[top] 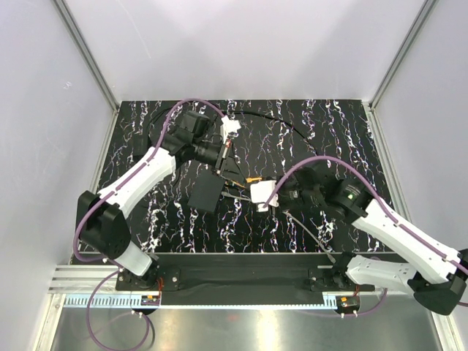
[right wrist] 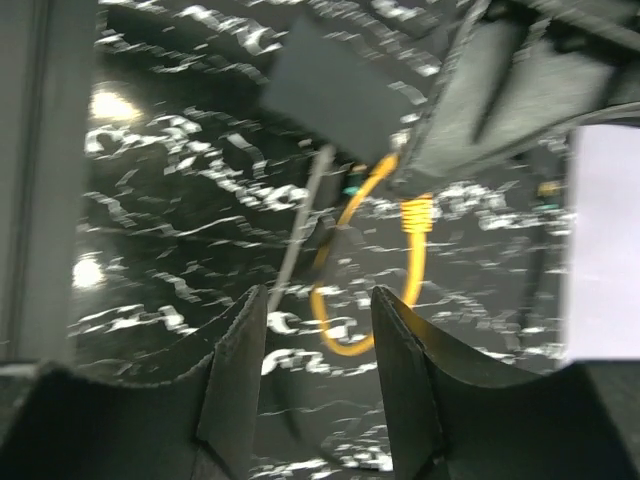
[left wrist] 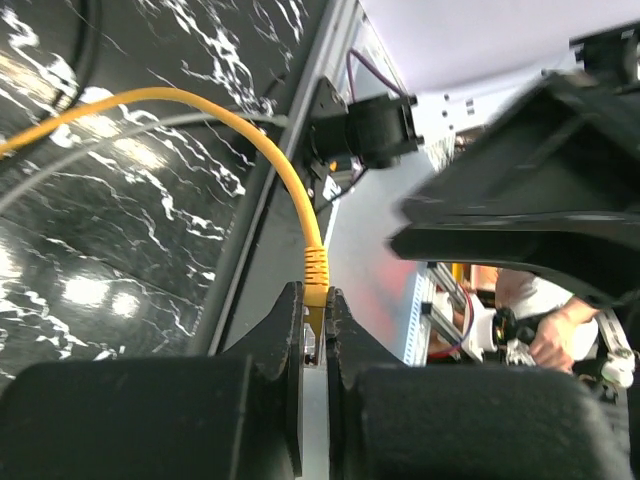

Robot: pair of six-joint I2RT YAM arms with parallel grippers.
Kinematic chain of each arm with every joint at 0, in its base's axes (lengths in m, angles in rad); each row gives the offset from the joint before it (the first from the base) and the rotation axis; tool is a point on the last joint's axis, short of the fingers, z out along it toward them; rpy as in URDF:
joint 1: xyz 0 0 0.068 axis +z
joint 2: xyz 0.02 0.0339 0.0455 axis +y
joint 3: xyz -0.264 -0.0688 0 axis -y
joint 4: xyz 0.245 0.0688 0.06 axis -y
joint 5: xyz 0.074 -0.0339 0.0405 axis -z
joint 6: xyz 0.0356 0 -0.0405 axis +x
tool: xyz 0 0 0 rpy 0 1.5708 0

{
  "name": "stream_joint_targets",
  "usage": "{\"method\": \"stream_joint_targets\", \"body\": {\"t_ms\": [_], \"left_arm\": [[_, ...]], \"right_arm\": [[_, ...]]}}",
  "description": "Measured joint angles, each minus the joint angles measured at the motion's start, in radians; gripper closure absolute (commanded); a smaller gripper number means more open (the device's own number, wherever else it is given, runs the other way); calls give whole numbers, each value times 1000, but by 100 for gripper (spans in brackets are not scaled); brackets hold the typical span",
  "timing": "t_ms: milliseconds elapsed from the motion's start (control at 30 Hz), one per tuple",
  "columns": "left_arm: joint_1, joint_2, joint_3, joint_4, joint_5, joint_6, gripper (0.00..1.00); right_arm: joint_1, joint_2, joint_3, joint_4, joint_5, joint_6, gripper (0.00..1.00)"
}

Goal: Insert the plug into the switch port

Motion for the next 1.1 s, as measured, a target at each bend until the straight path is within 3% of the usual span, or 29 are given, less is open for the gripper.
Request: {"method": "stream_joint_targets", "body": {"t_ms": [267,733,1000,1100], "left_arm": [[-42,-9,-21,-11,15,5,100],[-45,-30,-108,108,83,-107,100],[-45,-34,-120,145,110,-134,100],[-45,-37,-129,156,119,-142,100]], "right_arm": [[0,47,9,-37,-21,48,53],[0,64,10,12,-5,15,56],[0,98,10,48,-10,-17,73],[-1,99,10,58,-8,-28,89]]}}
